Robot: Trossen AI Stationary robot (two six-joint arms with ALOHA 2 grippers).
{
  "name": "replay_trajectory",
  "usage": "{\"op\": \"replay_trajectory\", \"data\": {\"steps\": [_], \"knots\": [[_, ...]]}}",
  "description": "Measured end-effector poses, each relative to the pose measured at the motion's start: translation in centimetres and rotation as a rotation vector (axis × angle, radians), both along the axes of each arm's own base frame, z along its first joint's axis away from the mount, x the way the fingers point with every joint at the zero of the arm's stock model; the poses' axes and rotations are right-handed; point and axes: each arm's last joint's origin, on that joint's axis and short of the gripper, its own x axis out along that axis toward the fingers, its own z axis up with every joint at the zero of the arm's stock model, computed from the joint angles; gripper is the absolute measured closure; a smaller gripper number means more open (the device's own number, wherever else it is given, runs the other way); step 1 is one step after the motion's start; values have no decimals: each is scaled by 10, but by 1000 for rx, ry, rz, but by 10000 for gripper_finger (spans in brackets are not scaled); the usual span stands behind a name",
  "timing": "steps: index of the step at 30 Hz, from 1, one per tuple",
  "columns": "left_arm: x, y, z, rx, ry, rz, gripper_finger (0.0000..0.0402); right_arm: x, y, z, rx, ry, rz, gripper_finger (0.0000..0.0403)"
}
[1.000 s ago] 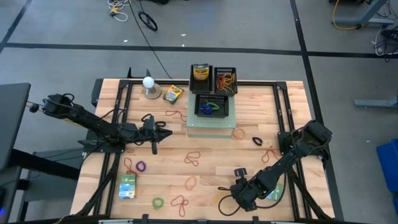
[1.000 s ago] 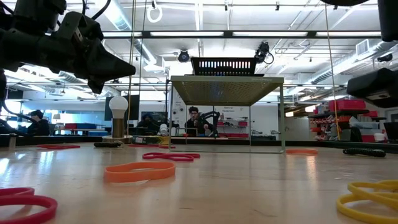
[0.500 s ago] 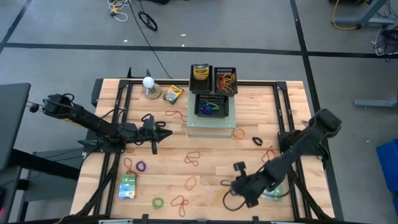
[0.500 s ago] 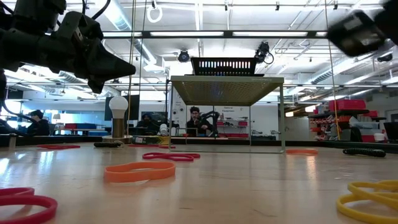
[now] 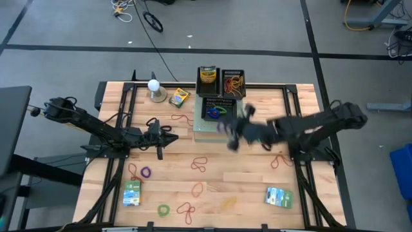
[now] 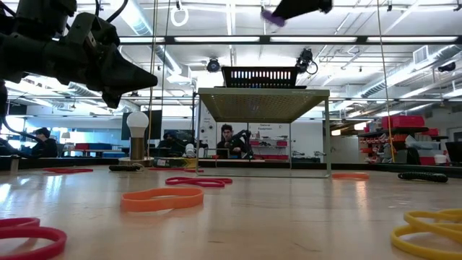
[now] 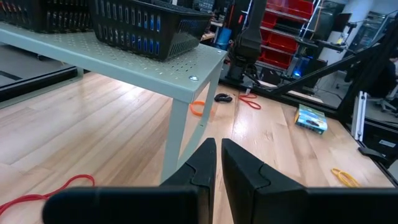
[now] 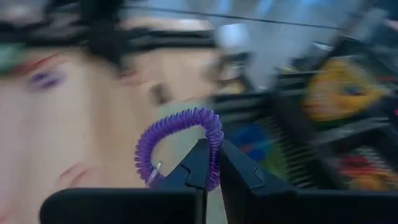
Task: Pick & Place Office Desk Supplies
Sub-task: Put the violet spring keychain into the bottom black bin on the shelf
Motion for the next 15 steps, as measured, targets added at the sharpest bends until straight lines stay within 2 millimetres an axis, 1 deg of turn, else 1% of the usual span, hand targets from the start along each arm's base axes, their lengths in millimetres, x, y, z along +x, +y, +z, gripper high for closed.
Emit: {"op": "replay_trajectory", "data": {"steps": [2, 4, 6, 8, 11, 15], "knots": [[0, 0, 0, 0, 0, 0, 371, 8, -27, 4, 5, -1, -71, 376], [0, 0, 0, 0, 0, 0, 371, 11, -51, 2, 19, 14, -126, 376], [0, 0, 0, 0, 0, 0, 371, 14, -75, -3, 41, 29, -178, 376], [0, 0, 0, 0, 0, 0, 371, 15, -94, -14, 74, 65, -200, 376], [0, 0, 0, 0, 1, 0, 371, 16, -110, -27, 102, 87, -219, 375], [0, 0, 0, 0, -1, 0, 371, 16, -113, -37, 123, 123, -190, 364]]}}
